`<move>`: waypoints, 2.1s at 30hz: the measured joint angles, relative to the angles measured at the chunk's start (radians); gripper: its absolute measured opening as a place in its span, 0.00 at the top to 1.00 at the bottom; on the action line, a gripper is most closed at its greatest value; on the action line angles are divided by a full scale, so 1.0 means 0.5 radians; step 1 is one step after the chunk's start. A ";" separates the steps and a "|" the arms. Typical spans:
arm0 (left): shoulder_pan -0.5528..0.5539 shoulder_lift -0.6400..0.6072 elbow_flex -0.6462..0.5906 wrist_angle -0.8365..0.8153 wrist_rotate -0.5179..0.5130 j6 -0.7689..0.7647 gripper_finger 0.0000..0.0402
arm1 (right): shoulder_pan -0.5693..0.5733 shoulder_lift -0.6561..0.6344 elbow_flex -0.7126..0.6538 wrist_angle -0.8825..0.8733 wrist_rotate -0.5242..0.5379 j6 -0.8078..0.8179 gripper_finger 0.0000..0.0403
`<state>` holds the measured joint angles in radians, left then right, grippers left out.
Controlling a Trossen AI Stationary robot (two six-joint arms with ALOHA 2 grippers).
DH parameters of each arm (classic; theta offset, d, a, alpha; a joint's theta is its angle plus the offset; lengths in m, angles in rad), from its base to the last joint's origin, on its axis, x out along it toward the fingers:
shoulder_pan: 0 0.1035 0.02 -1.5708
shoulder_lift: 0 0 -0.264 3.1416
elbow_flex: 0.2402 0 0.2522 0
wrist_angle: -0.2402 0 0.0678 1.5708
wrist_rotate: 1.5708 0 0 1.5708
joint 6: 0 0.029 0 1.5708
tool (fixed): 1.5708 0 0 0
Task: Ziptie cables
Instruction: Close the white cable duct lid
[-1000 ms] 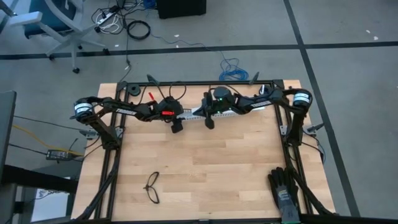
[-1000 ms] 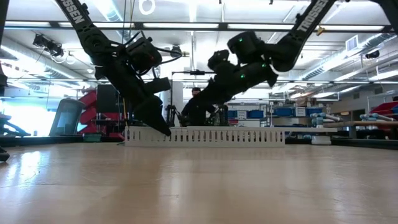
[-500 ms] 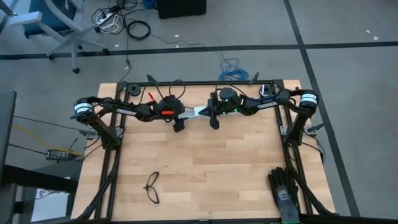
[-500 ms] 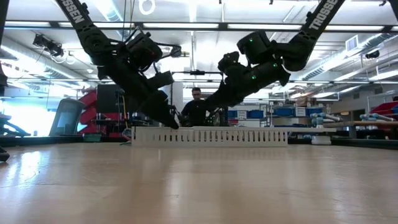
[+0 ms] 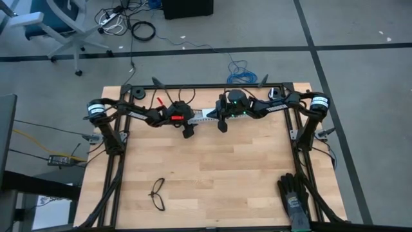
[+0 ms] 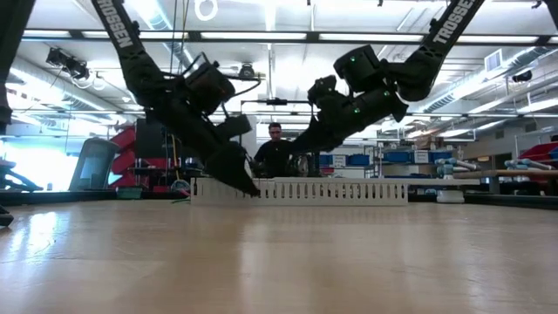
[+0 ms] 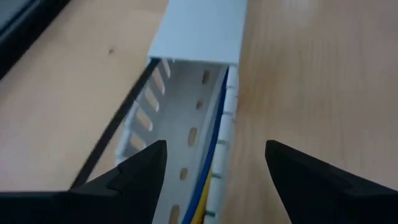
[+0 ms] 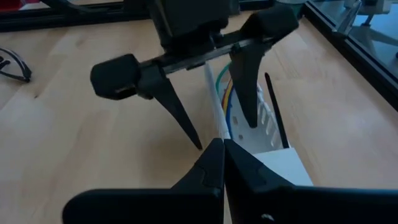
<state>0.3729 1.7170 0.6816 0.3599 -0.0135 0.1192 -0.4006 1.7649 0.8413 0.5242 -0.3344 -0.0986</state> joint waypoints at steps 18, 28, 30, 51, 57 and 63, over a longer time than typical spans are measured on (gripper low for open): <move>-0.032 -0.050 0.226 -0.258 -0.068 0.120 0.29 | -0.078 -0.001 0.000 -0.049 -0.039 -0.002 1.00; 0.038 -0.033 0.324 -0.400 -0.159 0.278 0.29 | -0.083 -0.001 0.000 -0.065 -0.072 -0.024 1.00; 0.085 -0.033 0.359 -0.485 -0.115 0.275 0.29 | -0.083 -0.001 0.000 -0.065 -0.072 -0.033 1.00; 0.212 0.108 0.387 -0.612 0.204 0.217 0.29 | -0.083 -0.001 0.000 -0.068 -0.072 -0.037 1.00; 0.201 0.130 0.384 -0.575 0.168 0.218 0.33 | -0.083 -0.002 0.000 -0.198 -0.050 -0.036 1.00; 0.196 0.130 0.384 -0.552 0.155 0.219 0.44 | -0.119 -0.002 0.000 -0.250 0.183 -0.039 1.00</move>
<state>0.4709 1.7821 0.8738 0.0840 0.0641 0.2287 -0.4601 1.7641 0.8413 0.3993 -0.2431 -0.1183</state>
